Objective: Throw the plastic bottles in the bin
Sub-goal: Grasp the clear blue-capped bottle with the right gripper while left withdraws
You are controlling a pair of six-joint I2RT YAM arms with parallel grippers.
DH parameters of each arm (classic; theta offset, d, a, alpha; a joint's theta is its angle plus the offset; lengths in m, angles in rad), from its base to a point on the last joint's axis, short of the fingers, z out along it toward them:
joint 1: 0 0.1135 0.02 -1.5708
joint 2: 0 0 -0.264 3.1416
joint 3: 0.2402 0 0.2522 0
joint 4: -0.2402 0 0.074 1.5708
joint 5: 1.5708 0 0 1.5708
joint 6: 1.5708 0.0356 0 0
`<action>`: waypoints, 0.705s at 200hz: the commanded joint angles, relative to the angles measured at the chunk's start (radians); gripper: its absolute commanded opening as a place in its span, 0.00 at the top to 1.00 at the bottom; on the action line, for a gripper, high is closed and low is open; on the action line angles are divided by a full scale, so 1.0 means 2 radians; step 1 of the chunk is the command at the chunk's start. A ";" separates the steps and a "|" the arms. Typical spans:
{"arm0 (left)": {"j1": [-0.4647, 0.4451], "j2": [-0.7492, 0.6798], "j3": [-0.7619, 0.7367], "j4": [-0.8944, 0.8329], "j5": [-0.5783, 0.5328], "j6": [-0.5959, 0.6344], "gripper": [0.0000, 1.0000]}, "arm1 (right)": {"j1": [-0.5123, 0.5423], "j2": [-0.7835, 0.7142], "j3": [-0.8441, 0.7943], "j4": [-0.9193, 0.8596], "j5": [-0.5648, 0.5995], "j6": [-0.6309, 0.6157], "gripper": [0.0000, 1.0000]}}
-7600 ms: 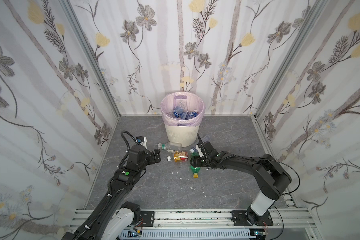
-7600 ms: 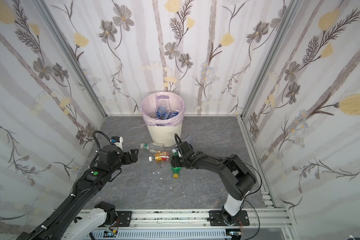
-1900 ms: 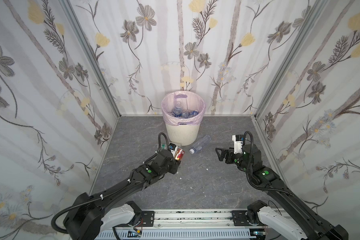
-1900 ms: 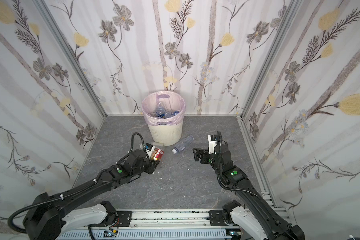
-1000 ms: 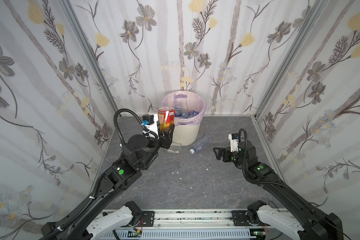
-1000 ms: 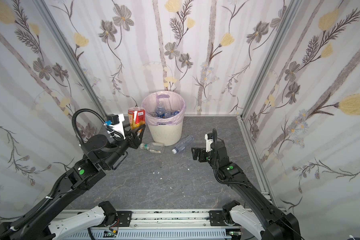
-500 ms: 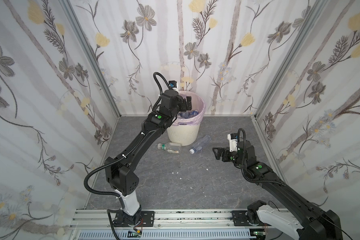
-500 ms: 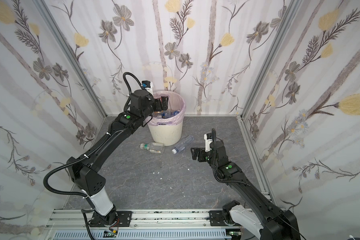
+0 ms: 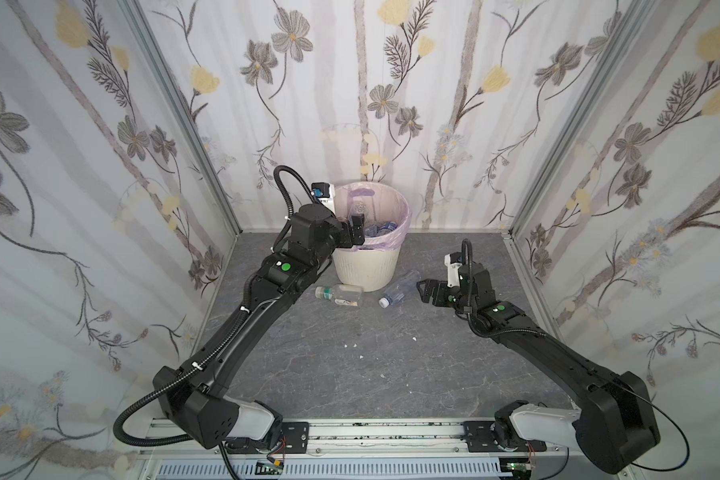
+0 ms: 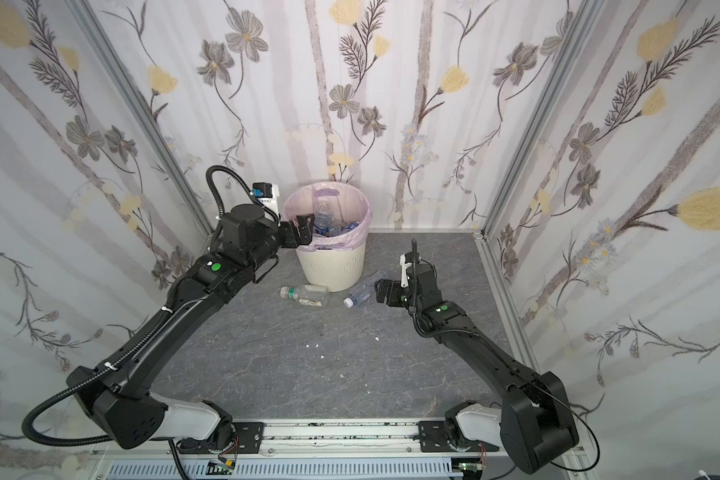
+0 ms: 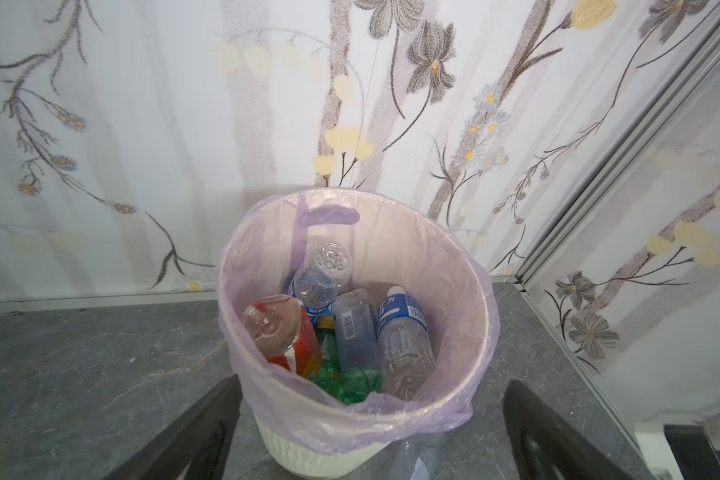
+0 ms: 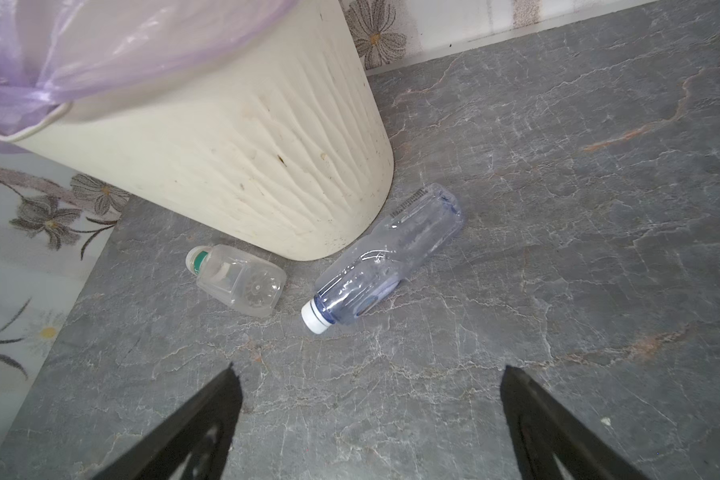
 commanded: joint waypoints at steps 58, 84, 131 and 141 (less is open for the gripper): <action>0.017 -0.192 -0.235 0.004 0.001 -0.040 0.00 | -0.002 0.193 0.114 0.012 0.009 0.034 0.07; 0.019 -0.226 -0.300 0.002 0.003 -0.051 0.00 | -0.003 0.242 0.147 0.010 0.008 0.038 0.08; 0.020 -0.261 -0.362 0.002 -0.010 -0.075 0.00 | -0.004 0.308 0.194 -0.001 -0.006 0.036 0.14; 0.020 -0.266 -0.370 0.002 -0.010 -0.076 0.00 | -0.003 0.321 0.205 -0.007 -0.008 0.032 0.15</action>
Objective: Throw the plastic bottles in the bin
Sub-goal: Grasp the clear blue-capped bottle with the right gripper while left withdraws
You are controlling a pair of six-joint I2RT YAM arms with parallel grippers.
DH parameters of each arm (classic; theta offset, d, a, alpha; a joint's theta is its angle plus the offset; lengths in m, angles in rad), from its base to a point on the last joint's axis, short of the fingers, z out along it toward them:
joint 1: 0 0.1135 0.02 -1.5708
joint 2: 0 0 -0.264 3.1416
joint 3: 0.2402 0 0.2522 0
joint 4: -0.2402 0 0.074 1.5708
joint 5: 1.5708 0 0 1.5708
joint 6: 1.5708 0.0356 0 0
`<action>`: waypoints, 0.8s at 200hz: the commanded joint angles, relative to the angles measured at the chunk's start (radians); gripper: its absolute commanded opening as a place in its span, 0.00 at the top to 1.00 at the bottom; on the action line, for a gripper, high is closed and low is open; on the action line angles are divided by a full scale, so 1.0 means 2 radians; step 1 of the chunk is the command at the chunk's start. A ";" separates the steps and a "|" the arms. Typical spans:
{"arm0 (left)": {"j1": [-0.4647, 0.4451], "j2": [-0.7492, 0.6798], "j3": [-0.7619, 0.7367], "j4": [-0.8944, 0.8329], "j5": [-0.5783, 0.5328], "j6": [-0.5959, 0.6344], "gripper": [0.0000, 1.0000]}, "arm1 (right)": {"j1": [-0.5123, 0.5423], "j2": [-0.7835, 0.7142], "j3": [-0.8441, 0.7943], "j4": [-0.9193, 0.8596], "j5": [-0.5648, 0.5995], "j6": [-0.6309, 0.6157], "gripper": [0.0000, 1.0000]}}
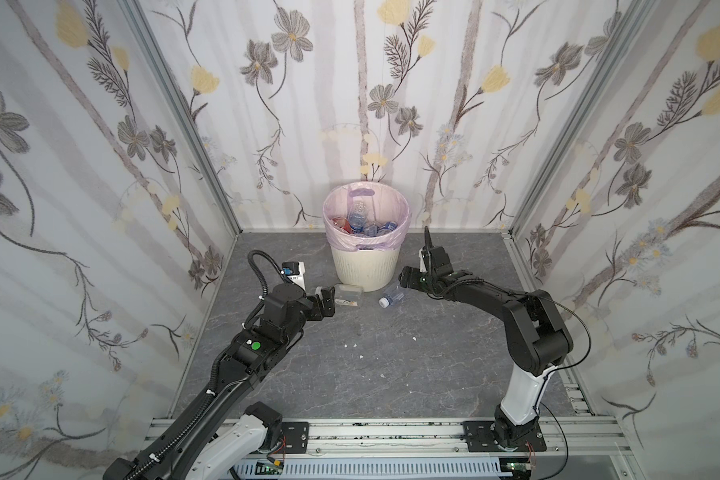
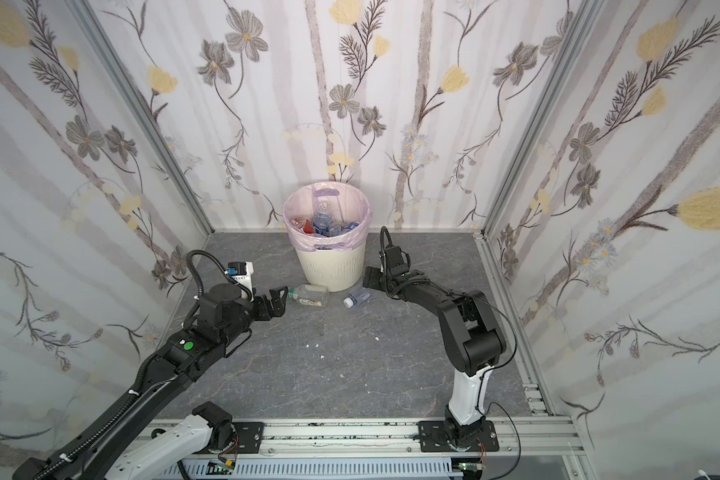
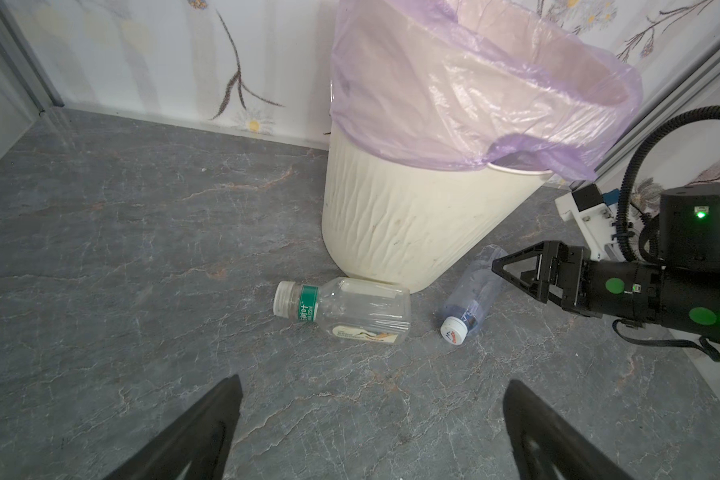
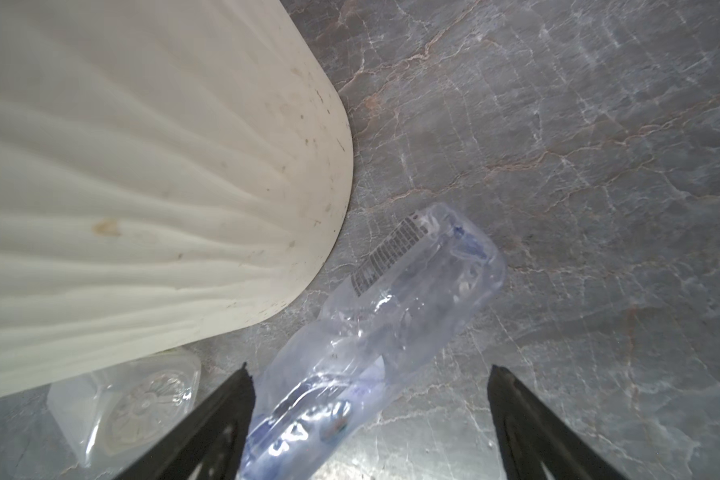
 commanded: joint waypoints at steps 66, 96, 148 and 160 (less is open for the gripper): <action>0.002 -0.037 -0.045 0.009 -0.006 -0.018 0.00 | -0.003 0.081 0.065 -0.040 0.004 -0.024 0.28; 0.002 -0.046 -0.050 0.009 -0.008 -0.018 0.00 | -0.004 0.080 0.064 -0.060 0.019 -0.041 0.29; 0.002 -0.047 -0.064 0.009 -0.009 -0.021 0.00 | -0.005 0.063 0.036 -0.064 0.031 -0.063 0.42; 0.003 -0.048 -0.067 0.009 -0.008 -0.022 0.00 | -0.005 0.058 0.026 -0.063 0.033 -0.069 0.45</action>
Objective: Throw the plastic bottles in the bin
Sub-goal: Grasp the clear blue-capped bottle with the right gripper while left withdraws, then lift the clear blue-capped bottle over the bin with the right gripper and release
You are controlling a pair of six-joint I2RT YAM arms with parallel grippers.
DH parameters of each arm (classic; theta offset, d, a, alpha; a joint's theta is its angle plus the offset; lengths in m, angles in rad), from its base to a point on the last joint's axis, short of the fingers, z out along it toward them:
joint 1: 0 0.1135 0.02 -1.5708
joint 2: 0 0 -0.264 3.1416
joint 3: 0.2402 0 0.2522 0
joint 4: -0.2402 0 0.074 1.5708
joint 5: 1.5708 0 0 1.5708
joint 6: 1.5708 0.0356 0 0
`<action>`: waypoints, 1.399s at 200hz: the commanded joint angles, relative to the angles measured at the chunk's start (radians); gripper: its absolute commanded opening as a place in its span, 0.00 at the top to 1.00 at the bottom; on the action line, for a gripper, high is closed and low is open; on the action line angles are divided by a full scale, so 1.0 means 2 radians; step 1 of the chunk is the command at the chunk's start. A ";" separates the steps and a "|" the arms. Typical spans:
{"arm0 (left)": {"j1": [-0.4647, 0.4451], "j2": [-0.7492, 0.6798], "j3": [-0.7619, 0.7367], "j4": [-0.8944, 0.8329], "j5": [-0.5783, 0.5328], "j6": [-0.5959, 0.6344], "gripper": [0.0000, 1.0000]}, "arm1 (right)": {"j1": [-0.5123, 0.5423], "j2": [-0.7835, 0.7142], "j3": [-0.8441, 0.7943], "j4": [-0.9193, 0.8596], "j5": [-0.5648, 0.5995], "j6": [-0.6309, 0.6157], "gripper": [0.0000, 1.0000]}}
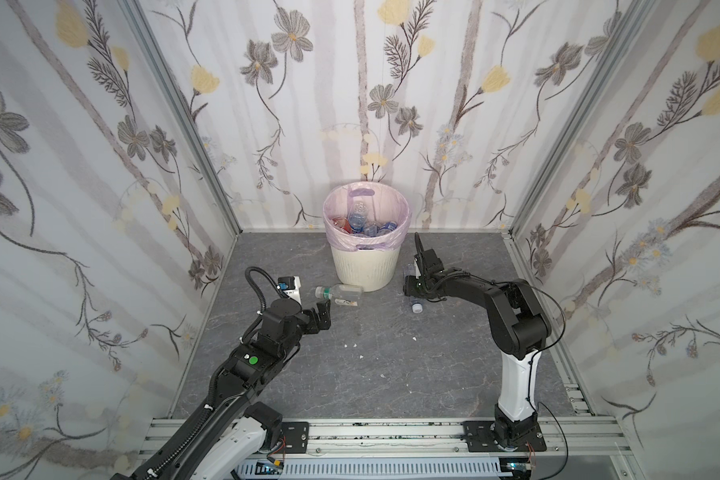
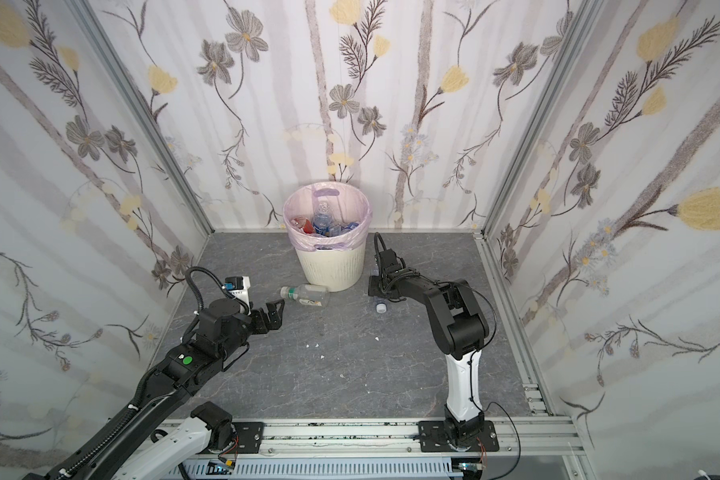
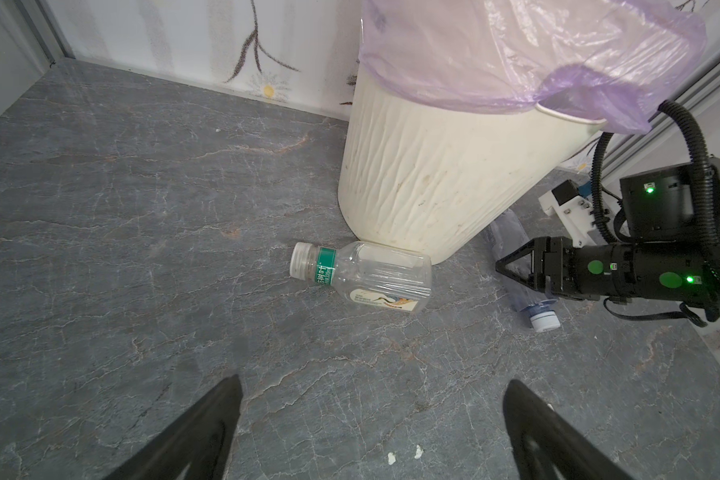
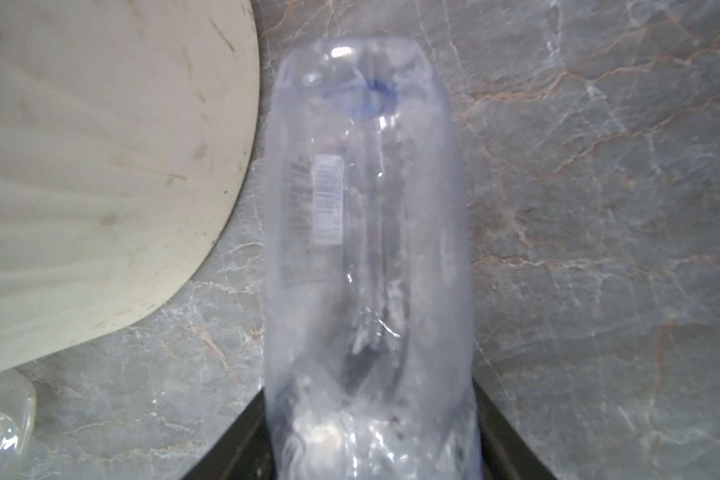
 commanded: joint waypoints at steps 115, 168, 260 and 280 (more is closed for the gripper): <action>0.002 -0.016 -0.021 0.010 -0.015 -0.032 0.00 | -0.002 -0.237 -0.148 0.033 0.003 -0.036 0.56; 0.005 -0.024 -0.029 0.010 -0.025 -0.044 0.00 | -0.003 -0.427 -0.195 0.062 -0.032 -0.064 0.56; 0.007 -0.026 -0.039 0.010 -0.026 -0.065 0.00 | -0.002 -0.637 -0.213 0.112 -0.079 -0.096 0.54; 0.007 -0.027 -0.039 0.010 -0.023 -0.066 0.00 | -0.002 -0.616 -0.194 0.134 -0.093 -0.095 0.55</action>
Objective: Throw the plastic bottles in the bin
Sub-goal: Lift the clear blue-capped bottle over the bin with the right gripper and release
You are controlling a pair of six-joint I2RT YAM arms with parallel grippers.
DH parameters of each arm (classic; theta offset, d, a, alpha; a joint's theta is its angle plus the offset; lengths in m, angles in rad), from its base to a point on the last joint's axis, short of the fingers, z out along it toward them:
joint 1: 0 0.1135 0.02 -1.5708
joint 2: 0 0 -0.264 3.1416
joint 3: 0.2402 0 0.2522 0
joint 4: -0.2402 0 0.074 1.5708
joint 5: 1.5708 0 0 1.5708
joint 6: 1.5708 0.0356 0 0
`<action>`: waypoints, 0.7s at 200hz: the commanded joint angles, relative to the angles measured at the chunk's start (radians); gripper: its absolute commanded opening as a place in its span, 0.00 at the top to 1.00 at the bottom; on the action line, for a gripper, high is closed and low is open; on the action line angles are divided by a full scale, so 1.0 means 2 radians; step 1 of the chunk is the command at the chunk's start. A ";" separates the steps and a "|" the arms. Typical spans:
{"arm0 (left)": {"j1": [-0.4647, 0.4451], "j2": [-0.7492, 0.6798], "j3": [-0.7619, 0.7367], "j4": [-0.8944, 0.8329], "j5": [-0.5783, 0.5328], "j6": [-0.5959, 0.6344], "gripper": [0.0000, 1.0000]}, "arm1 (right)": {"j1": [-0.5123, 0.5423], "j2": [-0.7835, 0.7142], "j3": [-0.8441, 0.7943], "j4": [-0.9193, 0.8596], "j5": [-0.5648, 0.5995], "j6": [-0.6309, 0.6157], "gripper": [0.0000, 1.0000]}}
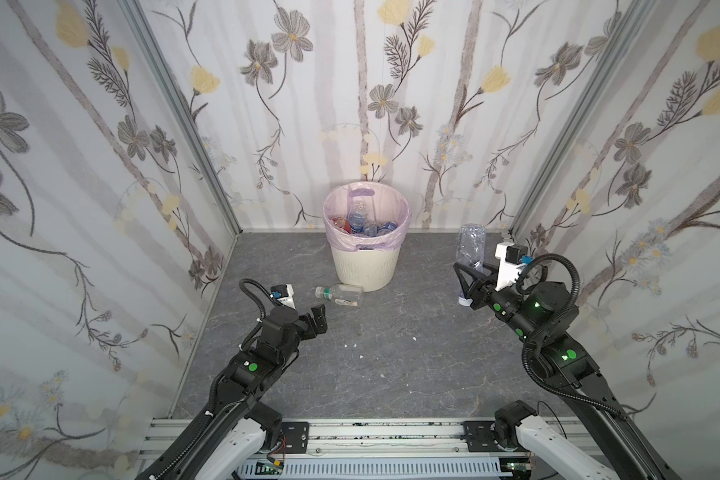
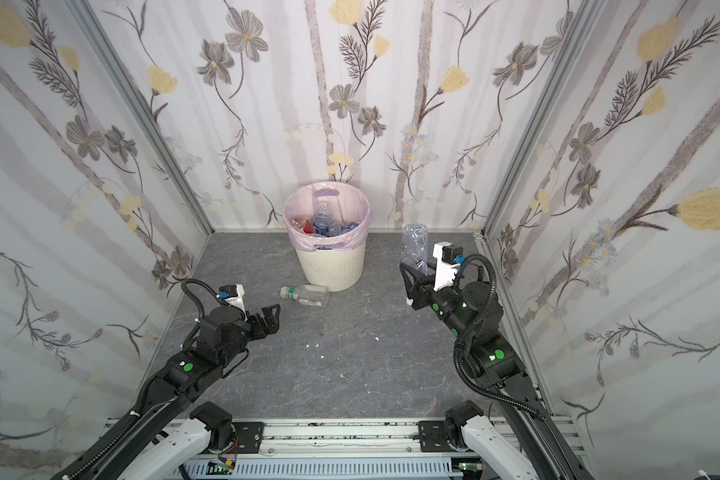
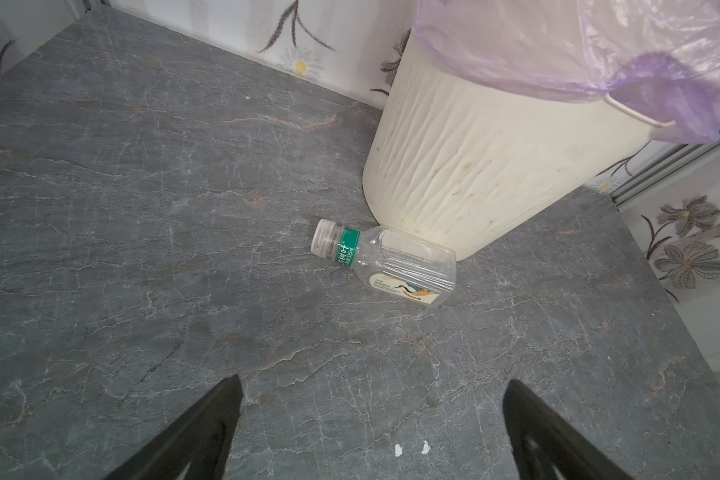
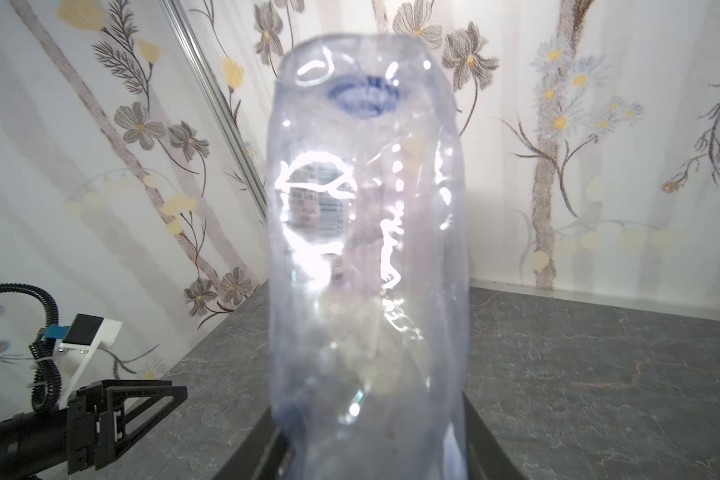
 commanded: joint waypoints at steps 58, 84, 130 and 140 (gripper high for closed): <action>0.001 0.006 -0.004 0.010 0.007 -0.026 0.00 | 0.016 0.327 0.336 0.011 -0.060 0.026 0.53; 0.001 0.013 0.001 0.010 0.019 -0.032 0.00 | 0.020 0.543 0.616 -0.127 -0.081 0.045 0.20; 0.001 0.008 0.007 0.009 0.018 -0.032 0.00 | 0.027 0.508 0.554 -0.069 -0.070 0.051 0.01; 0.001 0.010 0.005 0.009 0.012 -0.033 0.00 | 0.027 0.480 0.513 -0.044 -0.064 0.051 0.00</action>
